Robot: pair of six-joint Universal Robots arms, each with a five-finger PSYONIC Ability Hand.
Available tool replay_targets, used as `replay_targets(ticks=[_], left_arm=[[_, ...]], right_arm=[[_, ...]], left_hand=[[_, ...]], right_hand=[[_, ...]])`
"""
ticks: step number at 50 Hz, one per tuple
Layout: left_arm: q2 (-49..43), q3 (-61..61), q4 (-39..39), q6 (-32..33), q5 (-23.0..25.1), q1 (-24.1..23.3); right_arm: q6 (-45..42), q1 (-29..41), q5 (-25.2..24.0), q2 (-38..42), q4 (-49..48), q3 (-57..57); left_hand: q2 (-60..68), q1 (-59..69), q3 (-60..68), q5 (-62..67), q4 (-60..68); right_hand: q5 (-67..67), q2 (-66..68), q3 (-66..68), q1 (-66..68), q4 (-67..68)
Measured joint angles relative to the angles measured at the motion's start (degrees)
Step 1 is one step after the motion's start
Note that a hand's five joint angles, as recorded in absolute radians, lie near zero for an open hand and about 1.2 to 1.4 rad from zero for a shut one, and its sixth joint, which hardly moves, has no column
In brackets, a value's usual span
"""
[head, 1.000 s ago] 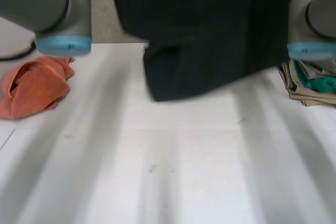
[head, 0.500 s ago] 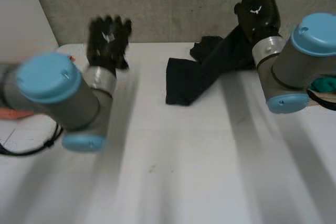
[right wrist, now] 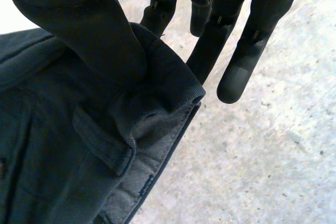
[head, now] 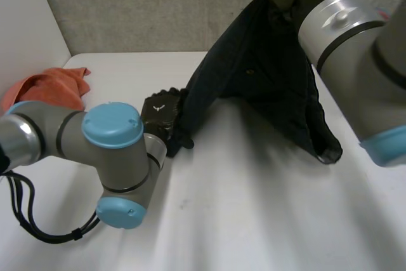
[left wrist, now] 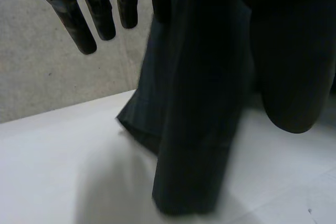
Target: Fold the laundry.
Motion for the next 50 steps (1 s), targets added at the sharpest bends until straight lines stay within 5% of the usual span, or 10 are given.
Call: replay_targets(ticks=[6,7,14,20,29,36,44,50], left_arm=[[-3.2,2.1,-2.5,-0.5,-0.2,-0.2],[-3.6,2.2,-3.3,-0.5,-0.4,-0.2],[2.8,-0.5,-5.8,0.5,-4.6,1.1],[17.6,-7.0,-7.3,6.1,-6.2,5.3],[44.3,-13.6,-10.9,19.6,1.6,8.2],[56.7,-9.1,-16.0,24.0,4.9,10.4],[53.7,-5.4,-23.5,24.4,6.0,10.9],[38.3,-3.5,-24.9,24.6,6.1,10.8]], right_arm=[[-0.1,1.3,2.6,-4.7,1.0,0.9],[-0.3,1.4,3.2,-5.7,1.1,1.2],[-2.7,0.9,4.4,-6.8,1.2,4.0],[-5.3,-0.4,4.7,-6.4,1.9,6.8],[-5.9,-3.3,5.0,-8.5,5.5,9.0],[-5.9,-4.0,4.9,-13.9,10.3,8.3],[-6.1,-5.8,4.5,-14.9,16.0,8.0],[-5.0,-7.9,3.0,-7.8,18.4,8.4]], left_hand=[[29.5,33.0,29.0,27.3,28.3],[47.5,52.4,46.9,46.5,47.6],[55.1,53.3,54.6,51.6,55.4],[55.3,53.3,54.8,51.6,55.4],[55.3,53.3,54.9,51.6,55.4],[55.3,53.3,54.9,51.6,55.4],[55.3,53.3,54.9,51.6,55.4],[55.3,53.3,54.9,51.6,55.4]], right_hand=[[0.0,0.0,0.0,0.0,0.0],[0.0,0.0,0.0,0.0,0.0],[0.0,0.0,0.0,0.0,0.0],[0.0,0.0,0.0,0.0,0.0],[0.0,0.0,0.0,0.0,0.0],[0.0,0.0,0.0,0.0,0.0],[0.0,0.0,0.0,0.0,0.0],[0.0,0.0,0.0,0.0,0.0]])
